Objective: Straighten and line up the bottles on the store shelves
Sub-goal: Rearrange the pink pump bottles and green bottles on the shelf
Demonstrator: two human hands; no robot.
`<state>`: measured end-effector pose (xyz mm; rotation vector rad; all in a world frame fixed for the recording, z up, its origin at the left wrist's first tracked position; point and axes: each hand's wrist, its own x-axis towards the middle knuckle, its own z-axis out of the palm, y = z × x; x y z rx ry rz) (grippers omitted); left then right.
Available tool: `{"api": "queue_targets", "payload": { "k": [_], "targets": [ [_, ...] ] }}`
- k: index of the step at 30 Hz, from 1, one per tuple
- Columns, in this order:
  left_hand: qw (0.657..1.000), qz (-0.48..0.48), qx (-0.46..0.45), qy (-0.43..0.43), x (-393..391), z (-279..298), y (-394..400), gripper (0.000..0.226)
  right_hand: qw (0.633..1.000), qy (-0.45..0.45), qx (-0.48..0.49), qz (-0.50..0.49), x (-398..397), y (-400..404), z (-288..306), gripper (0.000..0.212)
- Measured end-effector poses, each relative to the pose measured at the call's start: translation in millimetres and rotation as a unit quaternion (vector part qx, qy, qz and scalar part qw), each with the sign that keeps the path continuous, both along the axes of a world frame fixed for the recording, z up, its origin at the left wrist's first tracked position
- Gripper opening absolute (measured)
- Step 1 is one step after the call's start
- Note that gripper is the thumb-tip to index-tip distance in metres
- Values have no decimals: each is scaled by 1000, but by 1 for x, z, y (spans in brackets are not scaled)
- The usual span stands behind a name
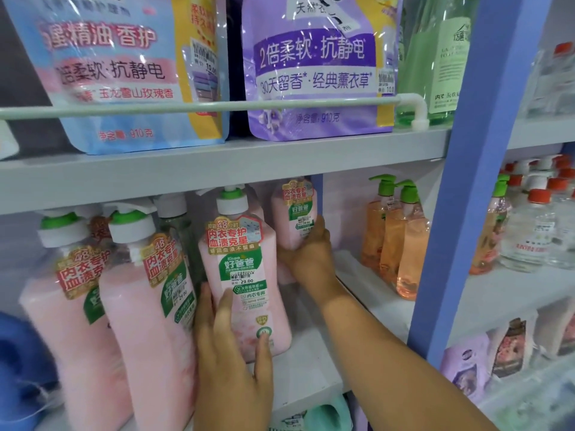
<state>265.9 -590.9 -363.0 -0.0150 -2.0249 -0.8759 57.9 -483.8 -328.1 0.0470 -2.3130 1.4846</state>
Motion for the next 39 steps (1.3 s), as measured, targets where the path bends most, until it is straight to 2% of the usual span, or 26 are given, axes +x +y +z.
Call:
{"api": "queue_targets", "payload": {
  "k": [4, 6, 7, 9, 10, 11, 13, 15, 17, 20, 23, 25, 27, 30, 34, 39],
  "targets": [
    [1000, -12, 4, 5, 3, 2, -1, 101, 1000, 1, -13, 11, 10, 5, 5, 119],
    [1000, -20, 12, 6, 4, 4, -3, 96, 997, -2, -74, 10, 26, 10, 15, 110],
    [999, -25, 20, 6, 5, 4, -3, 93, 993, 4, -118, 9, 40, 14, 21, 98],
    [999, -33, 33, 9, 6, 6, -3, 89, 979, 29, -197, 39, 78, 25, 28, 55],
    [999, -39, 35, 11, 5, 7, -1, 86, 974, 36, -215, 69, 96, 31, 27, 35],
    [998, -49, 32, 14, 4, 8, 3, 82, 967, 36, -227, 106, 112, 36, 25, 24],
    [996, -84, 15, 14, 0, 13, 12, 71, 962, 37, -210, 172, 132, 42, 17, 32],
    [992, -124, -4, 12, -11, 19, 19, 45, 968, 52, -150, 197, 138, 45, 14, 60],
    [989, -147, 14, 7, -27, 26, 19, 26, 976, 69, -122, 164, 132, 46, 9, 85],
    [989, -117, 87, 18, -47, 41, 15, 24, 985, 94, -95, 106, 124, 44, 2, 97],
    [987, -26, 155, 18, -72, 56, 12, 39, 993, 81, -33, 77, 122, 41, -1, 116],
    [975, -1, 219, -33, -92, 66, 11, 68, 995, 70, -12, 64, 119, 41, -3, 119],
    [974, 21, 221, -52, -109, 67, 9, 92, 996, 69, -13, 50, 113, 42, -4, 119],
    [971, 40, 218, -92, -116, 62, 10, 112, 996, 82, -22, 22, 101, 43, -7, 120],
    [969, 54, 223, -96, -118, 54, 5, 112, 997, 64, -39, 17, 79, 40, -6, 120],
    [966, 11, 235, -107, -103, 61, 4, 105, 997, 51, -53, 39, 63, 39, -9, 113]
  ]
}}
